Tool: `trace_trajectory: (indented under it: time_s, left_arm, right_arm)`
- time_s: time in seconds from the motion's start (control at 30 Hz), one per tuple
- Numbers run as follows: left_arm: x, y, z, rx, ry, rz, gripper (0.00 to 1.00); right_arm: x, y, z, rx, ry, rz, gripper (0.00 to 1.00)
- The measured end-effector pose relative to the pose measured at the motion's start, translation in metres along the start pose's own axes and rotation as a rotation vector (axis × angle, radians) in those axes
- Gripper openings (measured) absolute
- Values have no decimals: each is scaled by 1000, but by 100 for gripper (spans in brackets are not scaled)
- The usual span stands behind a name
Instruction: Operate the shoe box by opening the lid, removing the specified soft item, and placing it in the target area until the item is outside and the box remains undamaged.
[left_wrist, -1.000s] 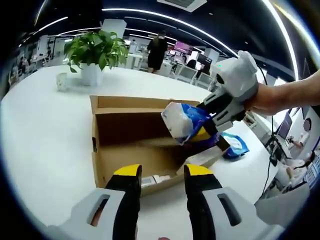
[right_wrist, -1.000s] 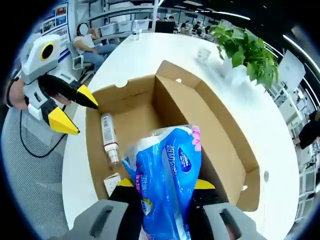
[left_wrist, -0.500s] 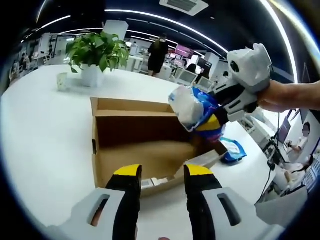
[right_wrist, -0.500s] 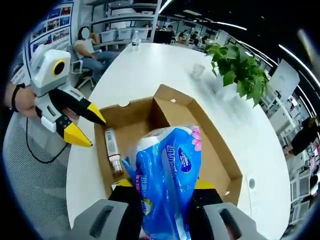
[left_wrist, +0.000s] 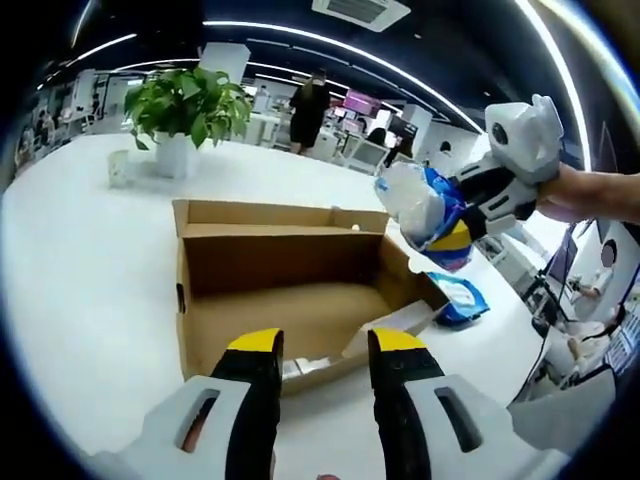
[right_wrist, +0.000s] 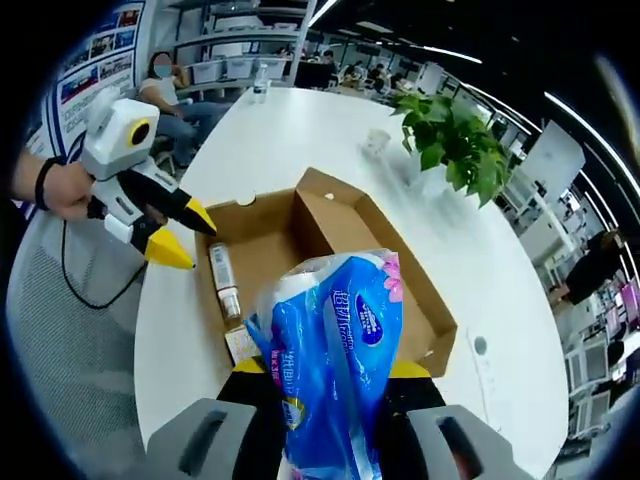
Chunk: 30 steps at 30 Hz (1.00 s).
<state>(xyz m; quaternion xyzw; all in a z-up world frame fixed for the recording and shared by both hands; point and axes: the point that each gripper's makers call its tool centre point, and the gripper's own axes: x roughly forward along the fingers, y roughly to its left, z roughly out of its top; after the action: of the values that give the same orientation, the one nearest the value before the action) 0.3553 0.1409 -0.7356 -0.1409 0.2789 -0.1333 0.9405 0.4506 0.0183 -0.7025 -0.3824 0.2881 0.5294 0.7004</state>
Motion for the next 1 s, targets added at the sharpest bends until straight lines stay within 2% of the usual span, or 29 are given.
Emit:
trace_trajectory:
  time_s: [0.37, 0.67, 1.0]
  left_arm:
    - [0, -7, -4, 27, 16, -14, 34]
    - [0, -7, -6, 38, 25, -12, 34]
    - [1, -9, -9, 72, 41, -15, 34]
  right_arm:
    - [-27, 0, -42, 42, 31, -33, 30]
    - [-54, -3, -101, 82, 93, -65, 31]
    - [-80, -3, -156, 126, 143, -92, 31]
